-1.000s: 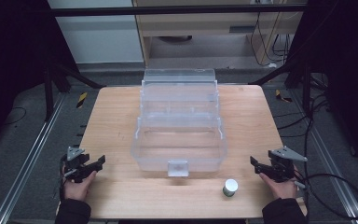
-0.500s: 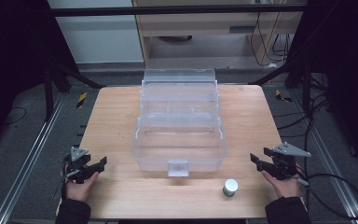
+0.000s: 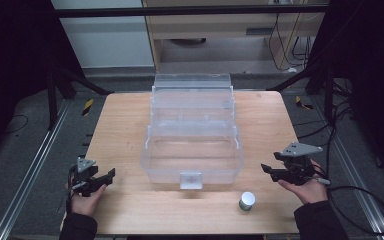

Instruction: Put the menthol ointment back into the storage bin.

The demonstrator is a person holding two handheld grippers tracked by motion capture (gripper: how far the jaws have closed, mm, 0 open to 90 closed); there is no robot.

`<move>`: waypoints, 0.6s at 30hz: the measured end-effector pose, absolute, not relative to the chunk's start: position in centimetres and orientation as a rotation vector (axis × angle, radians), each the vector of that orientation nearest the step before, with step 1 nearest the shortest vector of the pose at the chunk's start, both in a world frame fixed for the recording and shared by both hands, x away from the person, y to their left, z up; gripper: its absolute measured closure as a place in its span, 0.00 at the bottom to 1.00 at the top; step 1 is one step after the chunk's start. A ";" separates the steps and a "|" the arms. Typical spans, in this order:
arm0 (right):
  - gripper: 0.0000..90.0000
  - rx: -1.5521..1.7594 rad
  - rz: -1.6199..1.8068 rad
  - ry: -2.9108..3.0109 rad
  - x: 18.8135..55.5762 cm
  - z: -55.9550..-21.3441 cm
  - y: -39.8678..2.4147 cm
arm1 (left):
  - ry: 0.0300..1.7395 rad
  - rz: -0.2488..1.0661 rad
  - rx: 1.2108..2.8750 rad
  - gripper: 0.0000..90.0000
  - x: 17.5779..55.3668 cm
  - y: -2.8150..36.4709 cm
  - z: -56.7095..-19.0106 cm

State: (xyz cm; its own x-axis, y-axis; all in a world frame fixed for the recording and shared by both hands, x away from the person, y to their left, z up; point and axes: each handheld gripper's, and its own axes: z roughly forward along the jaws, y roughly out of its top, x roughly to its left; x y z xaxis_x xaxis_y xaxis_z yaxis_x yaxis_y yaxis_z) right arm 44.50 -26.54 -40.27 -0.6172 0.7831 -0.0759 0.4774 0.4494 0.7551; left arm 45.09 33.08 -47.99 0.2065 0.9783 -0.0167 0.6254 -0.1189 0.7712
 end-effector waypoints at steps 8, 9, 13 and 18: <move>0.43 0.953 0.959 2.427 44.8 -38.5 -25.3 | 1.493 0.682 1.826 0.35 45.1 33.1 -48.0; 0.43 0.938 0.954 2.441 44.9 -38.3 -25.2 | 1.492 0.683 1.827 0.35 45.1 33.1 -48.0; 0.43 0.888 0.930 2.497 44.8 -37.6 -24.6 | 1.489 0.681 1.833 0.35 45.1 33.1 -48.0; 0.44 0.804 0.882 2.566 44.6 -37.2 -23.8 | 1.488 0.678 1.835 0.35 45.2 33.0 -48.0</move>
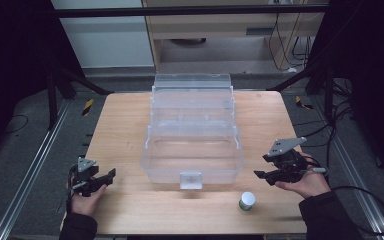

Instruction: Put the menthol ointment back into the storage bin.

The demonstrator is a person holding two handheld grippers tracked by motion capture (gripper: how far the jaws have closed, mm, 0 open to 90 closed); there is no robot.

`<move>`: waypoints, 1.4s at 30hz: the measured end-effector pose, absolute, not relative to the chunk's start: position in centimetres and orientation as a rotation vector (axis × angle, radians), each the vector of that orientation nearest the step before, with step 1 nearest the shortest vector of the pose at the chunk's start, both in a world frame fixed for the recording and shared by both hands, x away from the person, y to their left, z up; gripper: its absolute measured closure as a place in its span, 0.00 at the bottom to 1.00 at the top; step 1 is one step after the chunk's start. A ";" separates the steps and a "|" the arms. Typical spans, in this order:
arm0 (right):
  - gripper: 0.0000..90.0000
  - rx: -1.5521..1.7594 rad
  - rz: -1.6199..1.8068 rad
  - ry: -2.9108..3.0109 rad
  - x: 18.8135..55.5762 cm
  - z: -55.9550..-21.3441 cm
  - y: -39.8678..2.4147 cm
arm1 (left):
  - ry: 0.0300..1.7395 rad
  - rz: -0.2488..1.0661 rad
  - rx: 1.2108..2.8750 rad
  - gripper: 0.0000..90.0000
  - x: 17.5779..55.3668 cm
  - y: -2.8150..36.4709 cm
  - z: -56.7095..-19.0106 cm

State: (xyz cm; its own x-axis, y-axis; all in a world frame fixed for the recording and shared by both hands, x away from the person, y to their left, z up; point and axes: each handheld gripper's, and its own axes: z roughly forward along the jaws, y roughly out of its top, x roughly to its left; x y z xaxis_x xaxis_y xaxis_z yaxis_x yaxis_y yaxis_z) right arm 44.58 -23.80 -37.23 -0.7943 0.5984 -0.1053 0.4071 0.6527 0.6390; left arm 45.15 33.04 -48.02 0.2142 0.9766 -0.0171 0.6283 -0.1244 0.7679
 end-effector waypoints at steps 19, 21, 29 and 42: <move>0.44 0.570 0.714 2.818 43.7 -36.7 -21.3 | 1.483 0.669 1.844 0.35 45.2 33.0 -48.1; 0.43 0.550 0.692 2.832 43.7 -36.8 -21.1 | 1.484 0.668 1.844 0.35 45.2 33.0 -48.1; 0.43 0.466 0.594 2.904 43.4 -36.8 -20.1 | 1.483 0.666 1.845 0.35 45.2 33.0 -48.1; 0.42 0.375 0.453 2.975 43.1 -38.0 -18.7 | 1.482 0.667 1.850 0.35 45.3 32.9 -48.1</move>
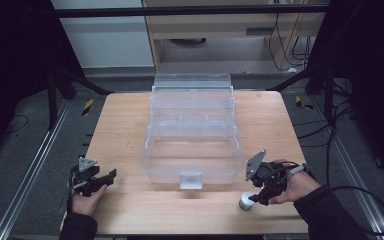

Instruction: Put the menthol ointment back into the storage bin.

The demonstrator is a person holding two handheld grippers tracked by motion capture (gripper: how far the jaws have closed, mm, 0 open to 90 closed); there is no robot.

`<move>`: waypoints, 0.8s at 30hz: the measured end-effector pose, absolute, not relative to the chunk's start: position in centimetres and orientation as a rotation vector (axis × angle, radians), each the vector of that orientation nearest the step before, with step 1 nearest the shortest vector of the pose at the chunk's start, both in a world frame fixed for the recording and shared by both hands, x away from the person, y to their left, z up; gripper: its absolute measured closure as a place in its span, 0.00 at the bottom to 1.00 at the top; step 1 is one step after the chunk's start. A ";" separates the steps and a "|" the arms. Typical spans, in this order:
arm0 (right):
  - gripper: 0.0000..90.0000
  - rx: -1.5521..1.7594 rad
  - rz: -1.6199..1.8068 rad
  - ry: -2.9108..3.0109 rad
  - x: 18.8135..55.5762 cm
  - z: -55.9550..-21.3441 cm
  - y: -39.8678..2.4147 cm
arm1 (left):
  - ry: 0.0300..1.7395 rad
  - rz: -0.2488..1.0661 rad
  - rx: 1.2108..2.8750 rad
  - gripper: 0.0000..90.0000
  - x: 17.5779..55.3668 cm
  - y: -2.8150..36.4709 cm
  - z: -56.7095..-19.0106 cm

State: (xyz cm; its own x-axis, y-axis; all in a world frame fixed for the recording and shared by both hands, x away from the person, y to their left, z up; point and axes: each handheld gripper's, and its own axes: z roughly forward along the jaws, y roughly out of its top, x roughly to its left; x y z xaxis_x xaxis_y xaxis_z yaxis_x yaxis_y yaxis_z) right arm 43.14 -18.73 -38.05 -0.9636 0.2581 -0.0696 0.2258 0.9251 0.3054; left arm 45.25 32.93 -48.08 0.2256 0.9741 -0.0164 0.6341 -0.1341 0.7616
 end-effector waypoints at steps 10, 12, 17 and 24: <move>0.43 0.314 0.393 3.006 43.0 -39.2 -18.0 | 1.482 0.668 1.852 0.35 45.3 32.9 -48.1; 0.43 0.313 0.377 3.008 43.0 -39.6 -18.0 | 1.482 0.668 1.853 0.35 45.3 32.9 -48.1; 0.43 0.293 0.346 3.025 42.9 -40.4 -17.8 | 1.482 0.667 1.855 0.35 45.3 32.9 -48.1; 0.43 0.262 0.302 3.034 43.0 -41.2 -17.2 | 1.482 0.668 1.854 0.35 45.3 32.9 -48.1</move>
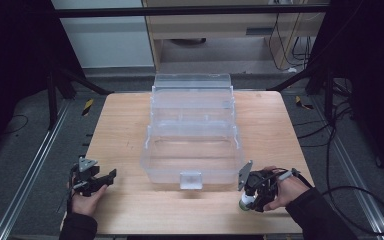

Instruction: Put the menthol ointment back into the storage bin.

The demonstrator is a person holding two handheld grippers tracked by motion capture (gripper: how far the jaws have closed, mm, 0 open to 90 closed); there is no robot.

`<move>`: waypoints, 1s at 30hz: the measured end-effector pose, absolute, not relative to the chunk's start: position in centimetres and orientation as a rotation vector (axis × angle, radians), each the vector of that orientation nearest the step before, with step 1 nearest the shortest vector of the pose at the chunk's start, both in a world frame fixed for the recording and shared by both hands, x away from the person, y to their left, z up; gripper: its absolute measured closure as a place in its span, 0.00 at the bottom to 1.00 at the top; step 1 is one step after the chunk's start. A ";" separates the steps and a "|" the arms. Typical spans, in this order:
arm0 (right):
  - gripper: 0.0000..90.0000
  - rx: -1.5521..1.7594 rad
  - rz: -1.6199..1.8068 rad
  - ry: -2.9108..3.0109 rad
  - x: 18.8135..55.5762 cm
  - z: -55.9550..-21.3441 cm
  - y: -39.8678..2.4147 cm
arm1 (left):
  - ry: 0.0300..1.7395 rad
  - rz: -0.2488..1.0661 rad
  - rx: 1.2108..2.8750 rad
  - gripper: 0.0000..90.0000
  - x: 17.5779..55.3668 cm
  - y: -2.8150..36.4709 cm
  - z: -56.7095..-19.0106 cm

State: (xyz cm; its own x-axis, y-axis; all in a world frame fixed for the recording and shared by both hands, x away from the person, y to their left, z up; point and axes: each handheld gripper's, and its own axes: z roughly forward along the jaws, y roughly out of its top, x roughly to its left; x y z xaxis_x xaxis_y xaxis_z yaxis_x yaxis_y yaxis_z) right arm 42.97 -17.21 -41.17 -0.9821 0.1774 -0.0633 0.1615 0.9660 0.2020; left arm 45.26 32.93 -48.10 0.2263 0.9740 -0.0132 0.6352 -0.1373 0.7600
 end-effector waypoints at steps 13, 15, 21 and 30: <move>0.45 0.248 0.263 3.060 43.3 -42.9 -16.8 | 1.482 0.669 1.855 0.35 45.3 32.9 -48.1; 0.46 0.246 0.254 3.068 43.4 -43.1 -16.7 | 1.482 0.669 1.854 0.35 45.3 32.9 -48.1; 0.50 0.252 0.244 3.074 43.7 -43.3 -16.6 | 1.485 0.669 1.855 0.35 45.3 32.9 -48.1; 0.55 0.264 0.231 3.097 43.9 -43.4 -16.4 | 1.488 0.666 1.856 0.35 45.3 32.9 -48.1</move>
State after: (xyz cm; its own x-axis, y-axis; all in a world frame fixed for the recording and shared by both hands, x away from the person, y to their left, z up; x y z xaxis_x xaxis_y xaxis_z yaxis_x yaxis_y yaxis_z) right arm 43.92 -16.45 -43.42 -0.9854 0.1701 -0.0122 0.1664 0.9747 0.1494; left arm 45.31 32.93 -48.13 0.2233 0.9747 -0.0131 0.6393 -0.1363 0.7568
